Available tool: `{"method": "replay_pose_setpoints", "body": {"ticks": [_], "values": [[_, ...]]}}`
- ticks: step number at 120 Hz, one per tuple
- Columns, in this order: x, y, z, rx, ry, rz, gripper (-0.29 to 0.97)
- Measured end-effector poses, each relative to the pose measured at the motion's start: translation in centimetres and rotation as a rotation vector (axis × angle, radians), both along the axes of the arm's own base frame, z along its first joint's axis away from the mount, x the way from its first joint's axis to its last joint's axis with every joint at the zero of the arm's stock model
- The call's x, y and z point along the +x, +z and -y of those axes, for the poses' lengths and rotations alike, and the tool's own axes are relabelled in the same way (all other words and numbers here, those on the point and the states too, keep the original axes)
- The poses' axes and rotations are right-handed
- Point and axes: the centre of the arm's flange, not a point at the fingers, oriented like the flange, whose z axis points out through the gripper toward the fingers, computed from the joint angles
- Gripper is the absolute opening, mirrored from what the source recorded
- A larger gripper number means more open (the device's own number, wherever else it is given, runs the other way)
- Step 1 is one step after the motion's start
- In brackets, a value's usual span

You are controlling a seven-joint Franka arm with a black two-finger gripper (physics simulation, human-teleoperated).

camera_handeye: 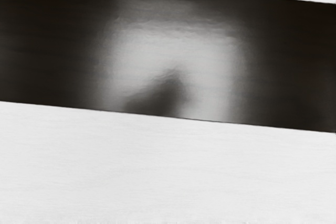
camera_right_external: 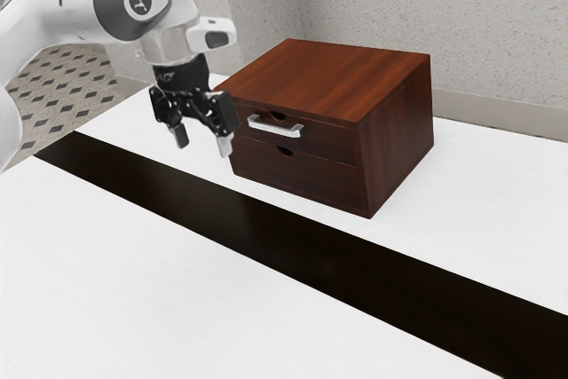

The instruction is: Pull the drawer handle with one arm to open the drawer

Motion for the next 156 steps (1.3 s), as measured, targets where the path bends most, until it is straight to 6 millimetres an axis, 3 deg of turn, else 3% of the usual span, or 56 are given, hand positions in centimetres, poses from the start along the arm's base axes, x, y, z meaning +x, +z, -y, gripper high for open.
{"method": "replay_pose_setpoints", "body": {"ticks": [18,22,28,33,40,50,54,60,81,111,146,156], "values": [[-0.2,-0.2,0.2,-0.007,-0.031,-0.018,0.68],[-0.9,1.4,0.2,-0.006,-0.038,0.006,0.68],[-3.4,6.8,1.3,-0.002,-0.089,0.113,0.68],[-4.4,9.6,4.2,-0.015,-0.206,0.190,0.68],[-4.6,11.3,10.1,-0.046,-0.450,0.268,0.68],[-3.3,9.4,19.9,-0.095,-0.801,0.293,0.68],[-3.1,9.1,21.8,-0.093,-0.887,0.307,0.68],[-2.8,8.8,22.7,-0.072,-0.979,0.322,0.68],[-1.0,7.4,21.4,0.009,-1.180,0.328,0.68],[1.7,4.6,12.8,0.036,-1.322,0.279,0.68],[2.2,3.3,7.8,0.034,-1.492,0.259,0.68],[3.3,1.6,6.0,0.030,-1.515,0.254,0.68]]}}
